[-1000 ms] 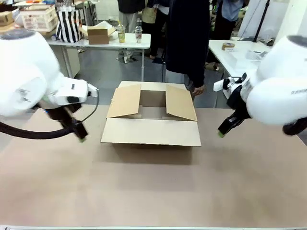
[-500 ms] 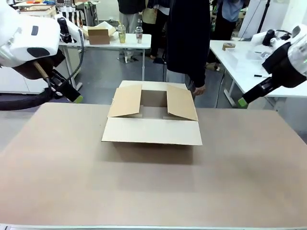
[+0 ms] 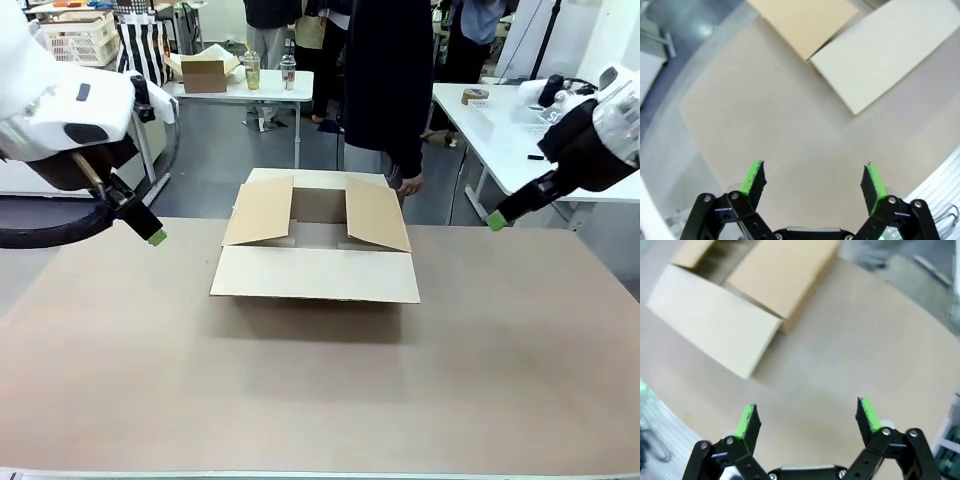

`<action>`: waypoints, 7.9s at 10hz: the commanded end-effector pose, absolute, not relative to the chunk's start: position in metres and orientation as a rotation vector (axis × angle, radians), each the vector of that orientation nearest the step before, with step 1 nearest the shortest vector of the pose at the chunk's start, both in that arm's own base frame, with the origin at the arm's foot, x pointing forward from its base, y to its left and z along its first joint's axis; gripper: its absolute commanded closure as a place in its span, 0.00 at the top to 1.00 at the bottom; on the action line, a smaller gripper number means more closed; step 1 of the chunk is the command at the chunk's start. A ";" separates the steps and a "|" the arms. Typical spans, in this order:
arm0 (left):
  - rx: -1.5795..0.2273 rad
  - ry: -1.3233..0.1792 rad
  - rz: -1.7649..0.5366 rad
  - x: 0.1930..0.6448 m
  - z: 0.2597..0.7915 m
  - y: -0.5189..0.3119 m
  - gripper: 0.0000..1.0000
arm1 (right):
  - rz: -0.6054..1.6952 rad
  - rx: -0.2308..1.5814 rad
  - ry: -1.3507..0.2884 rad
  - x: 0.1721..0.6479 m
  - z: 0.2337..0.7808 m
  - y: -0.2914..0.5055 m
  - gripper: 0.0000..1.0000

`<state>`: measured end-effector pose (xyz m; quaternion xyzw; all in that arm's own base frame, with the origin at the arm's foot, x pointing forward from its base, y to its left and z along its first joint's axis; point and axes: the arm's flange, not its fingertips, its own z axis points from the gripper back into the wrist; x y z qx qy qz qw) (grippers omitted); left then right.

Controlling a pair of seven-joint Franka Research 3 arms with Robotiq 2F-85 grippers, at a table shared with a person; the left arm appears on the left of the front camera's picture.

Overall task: Pack the gift set into the box.
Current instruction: Place both hands on the side flaps of the Package Box and spread them outward.

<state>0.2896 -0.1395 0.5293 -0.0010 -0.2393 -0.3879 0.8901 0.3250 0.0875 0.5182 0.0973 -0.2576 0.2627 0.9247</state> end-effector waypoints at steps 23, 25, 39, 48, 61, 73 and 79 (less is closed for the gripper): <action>-0.210 -0.217 -0.490 0.403 0.540 -0.256 1.00 | 0.175 1.363 -0.416 0.373 0.505 0.001 1.00; -0.473 -0.167 -0.685 0.392 0.552 -0.250 1.00 | 0.175 1.363 -0.416 0.373 0.505 0.001 1.00; 0.312 -0.157 -0.171 0.565 0.423 -0.387 1.00 | 0.175 1.363 -0.416 0.373 0.505 0.001 1.00; 0.508 -0.190 -0.072 0.565 0.413 -0.371 1.00 | 0.175 1.363 -0.416 0.373 0.505 0.001 1.00; 0.384 -0.248 0.194 0.559 0.494 -0.261 1.00 | 0.175 1.363 -0.416 0.373 0.505 0.001 1.00; -0.451 -0.066 -0.124 0.547 0.412 -0.069 1.00 | 0.175 1.363 -0.416 0.373 0.505 0.001 1.00; -0.433 -0.098 -0.090 0.558 0.415 -0.079 1.00 | 0.175 1.363 -0.416 0.373 0.505 0.001 1.00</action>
